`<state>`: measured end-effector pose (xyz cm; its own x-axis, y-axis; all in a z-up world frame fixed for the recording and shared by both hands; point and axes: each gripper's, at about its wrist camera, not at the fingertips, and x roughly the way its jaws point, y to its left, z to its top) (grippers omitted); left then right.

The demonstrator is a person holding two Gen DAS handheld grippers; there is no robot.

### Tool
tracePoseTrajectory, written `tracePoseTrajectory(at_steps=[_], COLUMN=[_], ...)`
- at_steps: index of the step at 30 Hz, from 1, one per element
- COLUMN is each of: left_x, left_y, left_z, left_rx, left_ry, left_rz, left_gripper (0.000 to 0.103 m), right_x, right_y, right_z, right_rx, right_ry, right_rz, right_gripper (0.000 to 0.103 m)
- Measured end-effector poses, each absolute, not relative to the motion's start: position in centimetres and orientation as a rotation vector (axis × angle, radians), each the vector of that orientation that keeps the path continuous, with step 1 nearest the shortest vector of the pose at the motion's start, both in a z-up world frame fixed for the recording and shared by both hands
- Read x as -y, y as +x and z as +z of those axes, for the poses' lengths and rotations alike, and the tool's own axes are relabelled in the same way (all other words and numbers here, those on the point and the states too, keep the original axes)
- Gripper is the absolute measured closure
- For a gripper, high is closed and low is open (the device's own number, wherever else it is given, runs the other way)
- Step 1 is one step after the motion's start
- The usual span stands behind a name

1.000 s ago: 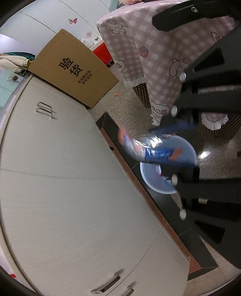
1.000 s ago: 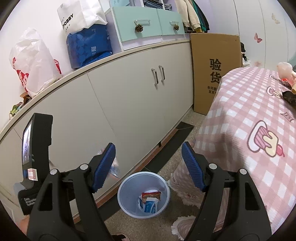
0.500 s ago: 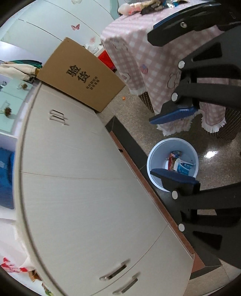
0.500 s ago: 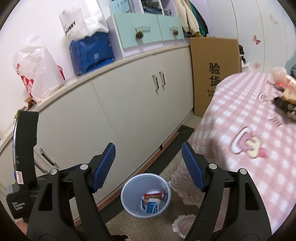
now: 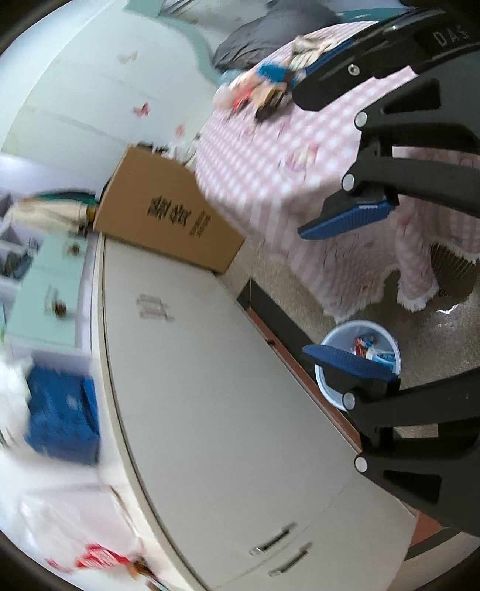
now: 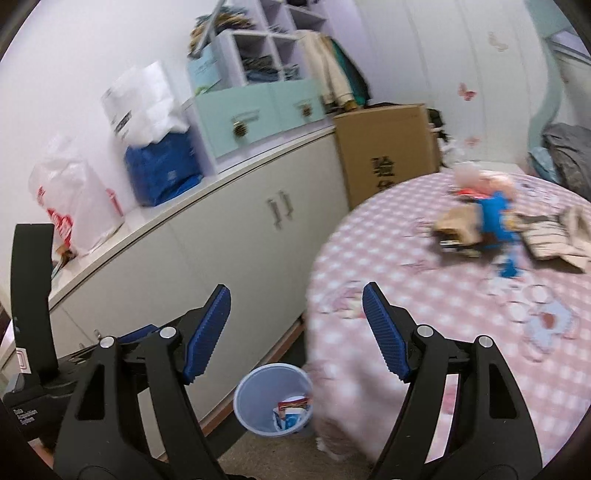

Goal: Collect trash
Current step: 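Move both open tools back over the table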

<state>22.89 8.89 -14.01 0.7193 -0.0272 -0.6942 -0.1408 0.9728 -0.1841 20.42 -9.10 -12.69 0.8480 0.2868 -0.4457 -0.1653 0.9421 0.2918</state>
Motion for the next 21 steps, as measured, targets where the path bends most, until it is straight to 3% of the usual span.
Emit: tracePoseTrajectory(at_steps=[12, 21], left_x=[7.1, 14.3], left_y=[24.5, 27.9], left_z=[-12.5, -12.2], left_rx=[-0.761, -0.734], left_ry=[-0.036, 0.004], left_rz=[-0.187, -0.284], left_gripper=[0.041, 0.040], right_x=[26.0, 35.0], right_y=[18.5, 19.5], right_z=[-13.5, -13.8], right_rx=[-0.519, -0.539], right_ry=[0.394, 0.434], right_rz=[-0.012, -0.131], right_gripper=[0.028, 0.023])
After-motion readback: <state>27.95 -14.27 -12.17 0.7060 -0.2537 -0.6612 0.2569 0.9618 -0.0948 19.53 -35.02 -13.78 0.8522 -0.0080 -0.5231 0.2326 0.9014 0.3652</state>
